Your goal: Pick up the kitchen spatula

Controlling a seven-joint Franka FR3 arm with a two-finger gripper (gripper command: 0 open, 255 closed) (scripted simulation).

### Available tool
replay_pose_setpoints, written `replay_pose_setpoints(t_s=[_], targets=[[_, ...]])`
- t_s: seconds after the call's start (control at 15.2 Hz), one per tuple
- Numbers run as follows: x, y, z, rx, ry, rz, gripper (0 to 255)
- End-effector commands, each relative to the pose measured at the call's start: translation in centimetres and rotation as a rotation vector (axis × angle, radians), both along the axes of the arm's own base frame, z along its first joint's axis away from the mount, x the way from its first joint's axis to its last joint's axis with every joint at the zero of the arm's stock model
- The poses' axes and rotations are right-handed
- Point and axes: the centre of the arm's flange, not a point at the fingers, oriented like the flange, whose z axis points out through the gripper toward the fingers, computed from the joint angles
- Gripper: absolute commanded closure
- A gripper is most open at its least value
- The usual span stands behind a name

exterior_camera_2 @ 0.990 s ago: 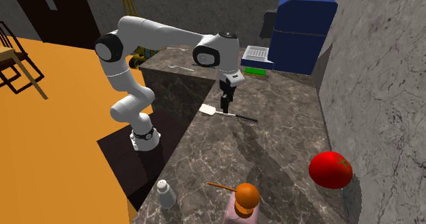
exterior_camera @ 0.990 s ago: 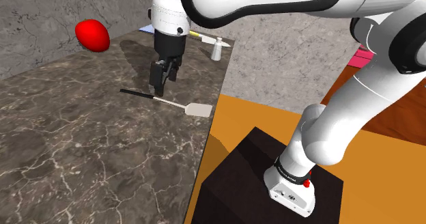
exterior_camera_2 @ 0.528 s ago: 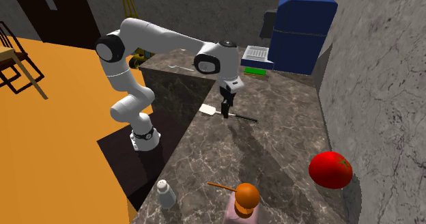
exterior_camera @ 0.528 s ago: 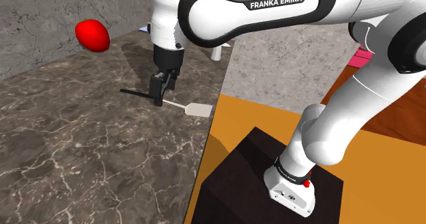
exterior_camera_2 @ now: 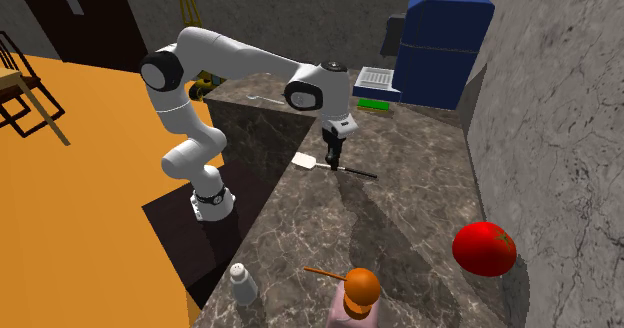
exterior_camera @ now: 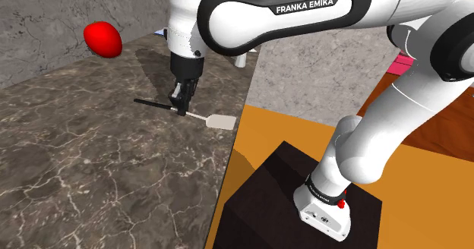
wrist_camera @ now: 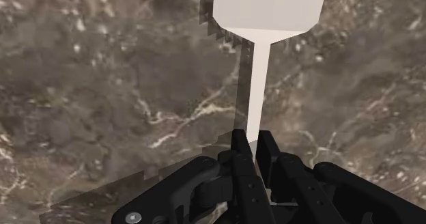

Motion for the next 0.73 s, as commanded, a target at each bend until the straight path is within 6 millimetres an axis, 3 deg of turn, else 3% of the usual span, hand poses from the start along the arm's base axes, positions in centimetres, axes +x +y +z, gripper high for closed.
replay_pose_setpoints(t_s=[0.0, 0.13, 0.66], targets=[[0.0, 0.0, 0.0, 0.0, 0.0, 0.0, 255], [-0.1, 0.1, 0.1, 0.0, 0.0, 0.0, 255], [-0.1, 0.1, 4.3, 0.0, 0.0, 0.0, 255]])
